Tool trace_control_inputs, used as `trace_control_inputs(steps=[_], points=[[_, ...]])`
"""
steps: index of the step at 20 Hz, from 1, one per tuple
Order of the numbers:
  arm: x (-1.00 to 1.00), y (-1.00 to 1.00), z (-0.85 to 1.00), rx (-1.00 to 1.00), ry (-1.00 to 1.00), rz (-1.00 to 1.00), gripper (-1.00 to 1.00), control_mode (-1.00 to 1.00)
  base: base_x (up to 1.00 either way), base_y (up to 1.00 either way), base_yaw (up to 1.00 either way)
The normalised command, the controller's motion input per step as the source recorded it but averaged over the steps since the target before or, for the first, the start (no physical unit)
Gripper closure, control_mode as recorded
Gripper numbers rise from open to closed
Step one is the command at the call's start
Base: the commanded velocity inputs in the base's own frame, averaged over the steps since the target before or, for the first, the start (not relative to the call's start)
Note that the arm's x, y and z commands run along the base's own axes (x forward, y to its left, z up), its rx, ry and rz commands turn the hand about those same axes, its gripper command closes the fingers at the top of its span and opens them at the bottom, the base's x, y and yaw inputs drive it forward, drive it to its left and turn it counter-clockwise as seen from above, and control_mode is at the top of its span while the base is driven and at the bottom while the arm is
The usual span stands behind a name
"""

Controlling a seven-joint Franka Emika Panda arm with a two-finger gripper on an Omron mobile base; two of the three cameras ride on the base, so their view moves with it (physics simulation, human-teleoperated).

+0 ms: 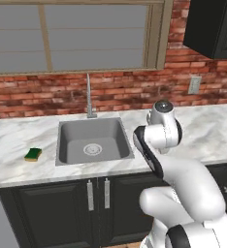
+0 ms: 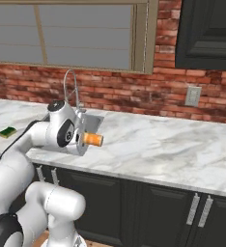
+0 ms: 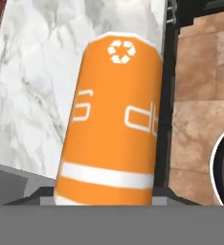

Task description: Restock the sink supplies by placing the sponge and soap dispenser on the counter and next to the sink. Make sure the soap dispenser is upright.

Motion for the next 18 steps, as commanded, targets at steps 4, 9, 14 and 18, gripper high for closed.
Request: trace_control_inputs(steps=[4, 9, 14, 18], points=[[0.24, -0.07, 0.11, 0.35, 0.21, 0.00, 1.00, -1.00, 0.00, 0.00, 0.00], [0.00, 0.30, 0.07, 0.40, 0.06, 0.08, 1.00, -1.00, 0.00, 0.00, 0.00], [0.05, 0.47, -0.06, 0.45, -0.06, 0.12, 1.00, -1.00, 0.00, 0.00, 0.00], [0.34, -0.05, -0.15, 0.38, 0.00, 0.08, 1.00, -1.00, 0.00, 0.00, 0.00]])
